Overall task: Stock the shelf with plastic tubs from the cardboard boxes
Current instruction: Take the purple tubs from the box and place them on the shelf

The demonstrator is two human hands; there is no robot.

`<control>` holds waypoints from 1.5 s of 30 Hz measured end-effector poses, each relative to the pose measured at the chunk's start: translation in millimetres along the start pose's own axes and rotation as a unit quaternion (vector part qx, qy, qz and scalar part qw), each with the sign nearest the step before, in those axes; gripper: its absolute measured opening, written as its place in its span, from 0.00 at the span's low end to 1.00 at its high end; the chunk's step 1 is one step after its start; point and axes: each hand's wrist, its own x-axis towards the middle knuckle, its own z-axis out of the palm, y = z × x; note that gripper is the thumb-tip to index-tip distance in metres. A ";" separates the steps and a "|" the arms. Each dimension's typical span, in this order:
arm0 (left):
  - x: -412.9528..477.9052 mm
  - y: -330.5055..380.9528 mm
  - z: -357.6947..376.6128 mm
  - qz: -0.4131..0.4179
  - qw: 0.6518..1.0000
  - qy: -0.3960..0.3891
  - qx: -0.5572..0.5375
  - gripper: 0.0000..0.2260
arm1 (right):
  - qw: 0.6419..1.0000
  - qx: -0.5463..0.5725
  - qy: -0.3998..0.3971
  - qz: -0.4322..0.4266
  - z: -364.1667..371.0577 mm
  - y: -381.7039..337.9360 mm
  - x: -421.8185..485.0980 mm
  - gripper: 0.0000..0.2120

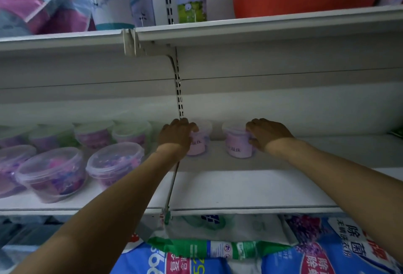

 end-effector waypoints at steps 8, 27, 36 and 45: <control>3.4 2.9 1.4 -0.005 1.000 -0.003 0.017 0.15 | 0.999 0.037 0.025 -0.007 11.3 3.9 9.3 0.15; -130.2 7.7 -82.1 -0.056 0.986 0.103 -0.118 0.18 | 0.959 0.234 0.155 -0.045 -34.2 -37.8 -73.9 0.23; -284.3 -52.2 -127.7 -0.152 0.981 0.121 0.013 0.20 | 0.927 0.276 0.166 -0.192 -58.4 -147.0 -110.4 0.23; -435.8 -180.9 -174.4 -0.286 0.953 0.052 0.088 0.24 | 0.869 0.305 0.110 -0.374 -82.5 -362.4 -93.9 0.28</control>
